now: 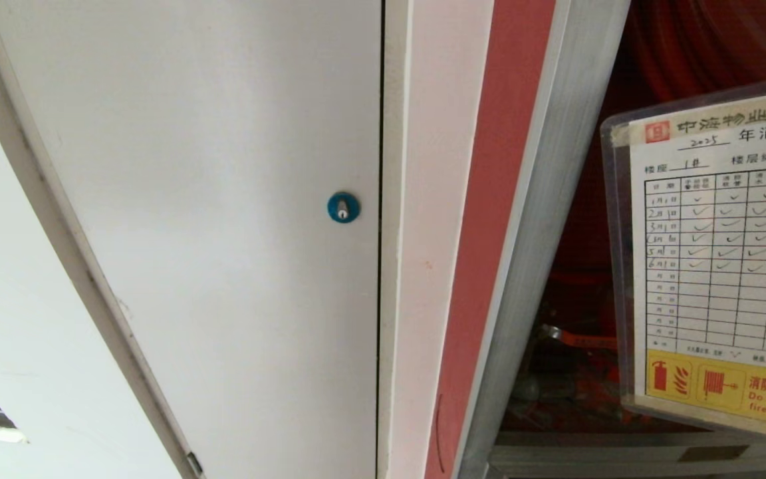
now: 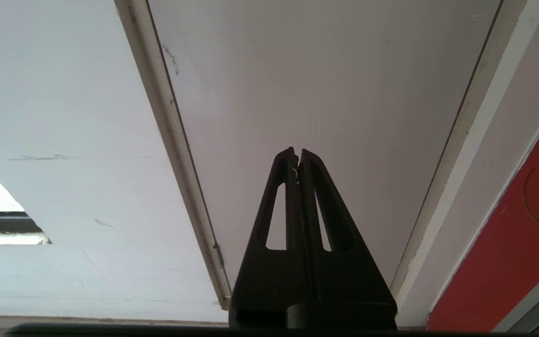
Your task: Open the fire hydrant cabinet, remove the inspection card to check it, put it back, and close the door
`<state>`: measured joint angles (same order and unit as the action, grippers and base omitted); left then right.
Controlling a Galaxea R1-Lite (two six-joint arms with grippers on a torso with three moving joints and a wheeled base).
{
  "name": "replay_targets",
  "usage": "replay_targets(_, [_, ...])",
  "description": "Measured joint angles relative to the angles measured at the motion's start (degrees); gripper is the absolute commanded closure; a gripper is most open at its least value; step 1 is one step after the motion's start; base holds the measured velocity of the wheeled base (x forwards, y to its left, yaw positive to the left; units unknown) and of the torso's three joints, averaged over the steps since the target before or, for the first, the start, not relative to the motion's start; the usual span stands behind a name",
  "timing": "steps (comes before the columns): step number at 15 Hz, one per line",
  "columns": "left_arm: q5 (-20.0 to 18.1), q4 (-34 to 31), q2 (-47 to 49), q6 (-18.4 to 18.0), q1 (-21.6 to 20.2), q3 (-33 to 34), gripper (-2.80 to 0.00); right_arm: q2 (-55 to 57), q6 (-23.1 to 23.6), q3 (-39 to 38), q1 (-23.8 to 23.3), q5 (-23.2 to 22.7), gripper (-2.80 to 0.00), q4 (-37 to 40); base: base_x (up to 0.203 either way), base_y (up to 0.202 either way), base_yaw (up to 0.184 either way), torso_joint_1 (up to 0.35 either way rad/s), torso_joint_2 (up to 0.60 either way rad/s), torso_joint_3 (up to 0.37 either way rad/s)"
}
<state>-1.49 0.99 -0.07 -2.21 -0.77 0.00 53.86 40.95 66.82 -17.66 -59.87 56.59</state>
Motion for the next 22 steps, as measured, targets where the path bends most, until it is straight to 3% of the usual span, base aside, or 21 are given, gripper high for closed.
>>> replay_targets(6, [0.00,0.02,0.00,0.00,0.00,0.00,0.00,4.90,-13.62,1.03,16.50,-0.35,0.00,-8.04,0.000,0.000,0.000,0.000,0.00,0.000])
replay_targets(12, [0.04,0.02,0.00,0.00,0.00,0.00,0.00,8.09,-27.17,-0.15,26.89,-0.24,0.00,-21.97,0.000,0.000,0.000,0.000,0.00,0.000])
replay_targets(19, [0.01,0.02,0.00,0.01,0.00,0.00,0.00,11.27,-30.53,-8.12,35.38,2.04,0.00,-39.31,0.000,0.000,0.000,0.000,0.00,0.000])
replay_targets(22, [0.04,0.02,0.00,-0.01,0.00,0.00,0.00,11.82,-33.69,-11.79,39.14,6.29,0.00,-49.07,0.000,0.000,0.000,0.000,0.00,0.000])
